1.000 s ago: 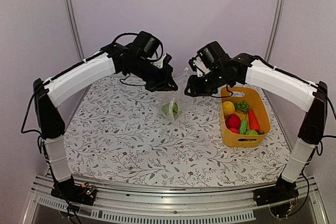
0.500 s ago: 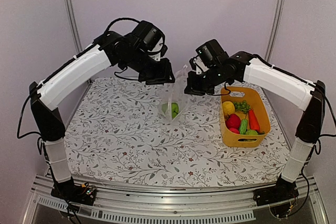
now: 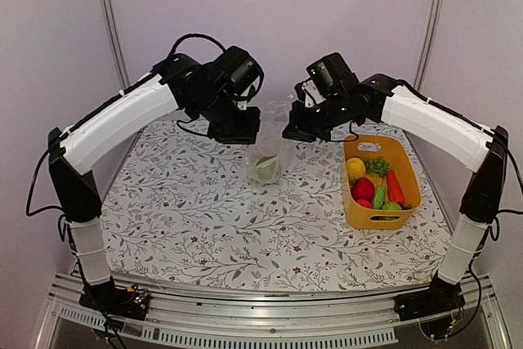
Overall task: Place the food in the zip-top bag and seal the zipper
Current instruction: Pass from the right arm to the left
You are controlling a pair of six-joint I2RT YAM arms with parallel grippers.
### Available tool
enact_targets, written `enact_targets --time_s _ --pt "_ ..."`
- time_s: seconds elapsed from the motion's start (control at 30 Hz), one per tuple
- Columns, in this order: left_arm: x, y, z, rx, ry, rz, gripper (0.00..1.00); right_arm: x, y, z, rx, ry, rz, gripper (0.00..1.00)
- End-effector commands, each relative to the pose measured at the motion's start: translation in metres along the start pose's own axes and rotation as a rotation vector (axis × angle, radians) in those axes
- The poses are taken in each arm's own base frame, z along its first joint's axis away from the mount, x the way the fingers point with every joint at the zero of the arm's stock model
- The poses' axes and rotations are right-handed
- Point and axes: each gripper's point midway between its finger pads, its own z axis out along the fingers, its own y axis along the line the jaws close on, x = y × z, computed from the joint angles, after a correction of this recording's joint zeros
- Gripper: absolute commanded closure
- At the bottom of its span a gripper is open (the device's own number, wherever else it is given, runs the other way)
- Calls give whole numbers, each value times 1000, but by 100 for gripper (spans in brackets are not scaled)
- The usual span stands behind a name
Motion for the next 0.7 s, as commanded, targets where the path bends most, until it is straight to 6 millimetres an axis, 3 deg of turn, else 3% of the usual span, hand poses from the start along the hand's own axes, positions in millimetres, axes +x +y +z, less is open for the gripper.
enact_targets --time_s 0.0,0.23,0.37,0.5,0.6,0.67 --pt "-4 2 -5 -28 -35 26 85 -6 10 -6 -44 -8 9 100" --pt "-16 -8 -4 4 -73 60 100 -3 17 -8 -82 10 -12 100" --pt "-22 -10 -10 14 -89 61 100 -8 19 -24 -86 -9 -23 78" --pt "-27 -5 -25 16 -90 40 100 -25 15 -64 -86 -67 -32 58" --pt "-26 0 -30 3 -89 51 100 -39 -12 -87 -24 -124 -34 42" --pt "-25 6 -30 -13 -78 60 100 -42 -40 -98 36 -149 -37 38"
